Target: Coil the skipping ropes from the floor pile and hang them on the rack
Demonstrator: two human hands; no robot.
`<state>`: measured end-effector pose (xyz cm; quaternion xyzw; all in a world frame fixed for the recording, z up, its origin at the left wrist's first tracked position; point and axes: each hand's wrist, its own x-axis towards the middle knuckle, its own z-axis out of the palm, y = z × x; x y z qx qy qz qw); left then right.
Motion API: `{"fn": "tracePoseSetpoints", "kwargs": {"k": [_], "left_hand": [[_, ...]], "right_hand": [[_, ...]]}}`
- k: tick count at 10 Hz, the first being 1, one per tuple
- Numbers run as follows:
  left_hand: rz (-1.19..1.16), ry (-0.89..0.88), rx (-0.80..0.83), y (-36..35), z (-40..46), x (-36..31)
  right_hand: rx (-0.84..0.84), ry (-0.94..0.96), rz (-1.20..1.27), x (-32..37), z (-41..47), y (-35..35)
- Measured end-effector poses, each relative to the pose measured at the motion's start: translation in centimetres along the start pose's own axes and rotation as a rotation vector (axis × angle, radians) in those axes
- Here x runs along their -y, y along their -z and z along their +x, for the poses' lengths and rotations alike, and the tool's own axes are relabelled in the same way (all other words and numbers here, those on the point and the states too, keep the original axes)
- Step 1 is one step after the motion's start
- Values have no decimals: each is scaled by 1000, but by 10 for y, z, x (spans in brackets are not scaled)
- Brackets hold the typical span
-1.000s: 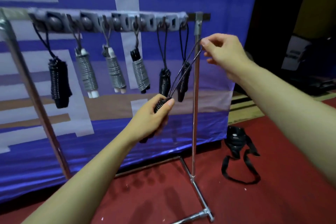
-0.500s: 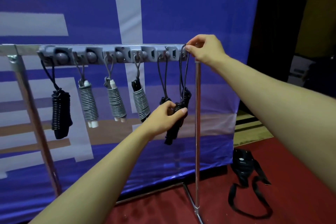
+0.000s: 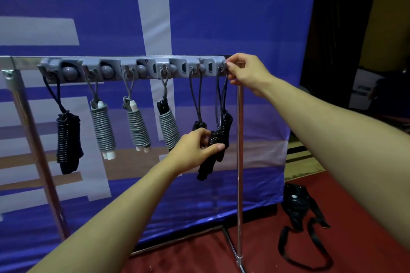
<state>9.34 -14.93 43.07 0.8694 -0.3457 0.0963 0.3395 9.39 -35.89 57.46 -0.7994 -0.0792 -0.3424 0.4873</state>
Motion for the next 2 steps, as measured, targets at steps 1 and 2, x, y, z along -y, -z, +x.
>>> {"fn": "tracePoseSetpoints", "kwargs": {"k": [1,2], "left_hand": [[16,8,12,1,-4,-1],[41,6,20,1,-9,2]], "right_hand": [[-39,28,-116,-9,1,-5],[-124,62,-193,-11,-8,-10]]}}
